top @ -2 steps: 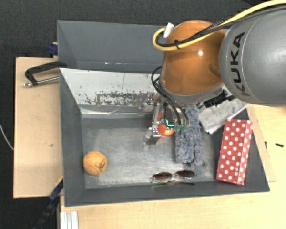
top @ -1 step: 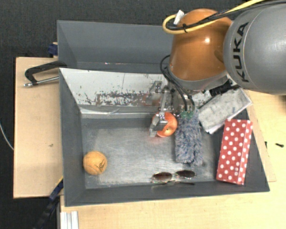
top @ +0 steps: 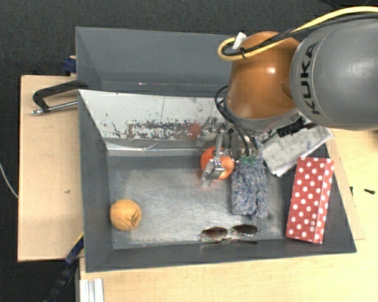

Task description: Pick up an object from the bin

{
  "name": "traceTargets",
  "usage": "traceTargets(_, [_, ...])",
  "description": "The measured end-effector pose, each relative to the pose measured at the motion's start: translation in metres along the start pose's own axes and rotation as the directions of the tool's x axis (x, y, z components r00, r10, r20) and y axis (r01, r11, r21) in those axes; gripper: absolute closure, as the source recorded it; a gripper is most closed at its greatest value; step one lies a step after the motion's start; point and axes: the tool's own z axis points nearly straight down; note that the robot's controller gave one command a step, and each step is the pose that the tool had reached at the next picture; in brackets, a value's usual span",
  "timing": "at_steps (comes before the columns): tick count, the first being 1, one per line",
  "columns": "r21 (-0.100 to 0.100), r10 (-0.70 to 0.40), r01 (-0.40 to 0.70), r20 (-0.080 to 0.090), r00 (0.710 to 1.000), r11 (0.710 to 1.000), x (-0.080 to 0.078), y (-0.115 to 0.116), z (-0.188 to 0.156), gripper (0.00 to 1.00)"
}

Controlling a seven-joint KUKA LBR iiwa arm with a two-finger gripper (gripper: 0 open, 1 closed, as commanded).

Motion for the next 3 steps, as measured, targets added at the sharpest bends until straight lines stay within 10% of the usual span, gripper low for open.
traceTargets(1, [0.0, 0.027, -0.027, -0.019, 0.999, 1.0, 0.027, -0.041, -0.009, 0.0])
traceTargets(2, [-0.039, 0.099, -0.097, 0.054, 0.994, 0.995, -0.014, -0.038, 0.054, 1.0])
traceTargets(3, [-0.014, 0.104, -0.103, 0.056, 0.993, 0.995, -0.009, -0.051, 0.074, 0.0])
